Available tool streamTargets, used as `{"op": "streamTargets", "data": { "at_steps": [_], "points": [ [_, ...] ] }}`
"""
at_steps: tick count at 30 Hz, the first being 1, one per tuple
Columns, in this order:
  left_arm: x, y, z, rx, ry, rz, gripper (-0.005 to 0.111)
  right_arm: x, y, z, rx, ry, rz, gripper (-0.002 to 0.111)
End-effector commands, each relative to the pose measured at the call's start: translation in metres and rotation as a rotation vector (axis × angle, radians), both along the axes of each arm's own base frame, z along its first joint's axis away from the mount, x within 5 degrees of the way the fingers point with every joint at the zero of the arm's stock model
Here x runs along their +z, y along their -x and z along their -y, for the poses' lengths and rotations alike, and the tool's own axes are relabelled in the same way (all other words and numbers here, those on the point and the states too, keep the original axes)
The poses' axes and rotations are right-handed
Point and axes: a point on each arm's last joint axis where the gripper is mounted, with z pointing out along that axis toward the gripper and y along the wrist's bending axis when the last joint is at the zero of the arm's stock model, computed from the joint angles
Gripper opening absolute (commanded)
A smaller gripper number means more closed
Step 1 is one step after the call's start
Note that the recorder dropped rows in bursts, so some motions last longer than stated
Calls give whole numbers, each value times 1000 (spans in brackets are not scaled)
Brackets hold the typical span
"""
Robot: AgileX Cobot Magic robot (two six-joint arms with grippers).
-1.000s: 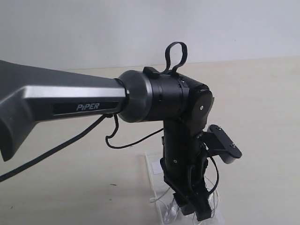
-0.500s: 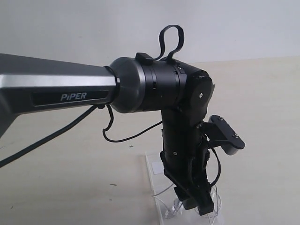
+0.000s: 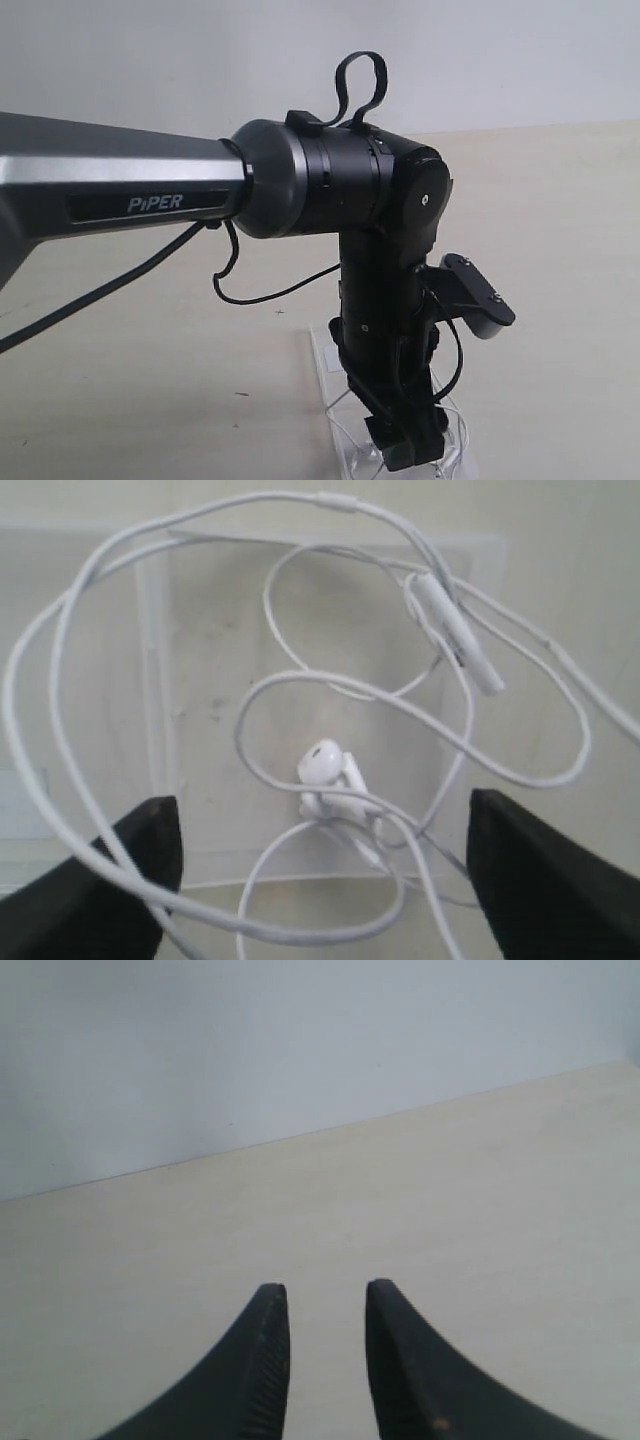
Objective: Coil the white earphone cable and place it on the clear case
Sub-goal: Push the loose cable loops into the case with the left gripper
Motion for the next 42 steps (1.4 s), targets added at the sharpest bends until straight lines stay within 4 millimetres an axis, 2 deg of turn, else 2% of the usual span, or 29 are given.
{"op": "streamTargets", "data": {
  "at_steps": [1,5,12,20,42],
  "points": [
    [7,-3,2,11,46,19,75,-7,0,-4,48,7,8,27],
    [6,-5,3,43,47,34,76,-6,-1,-4,64,24,27,27],
    [6,-8,2,46,43,67,86,-5,-1,-5,66,21,28,27],
    [5,-12,-5,71,-32,118,86,-5,-1,-5,69,19,29,27],
    [11,-12,-9,43,-68,135,86,-5,-1,-6,80,15,34,27]
  ]
}}
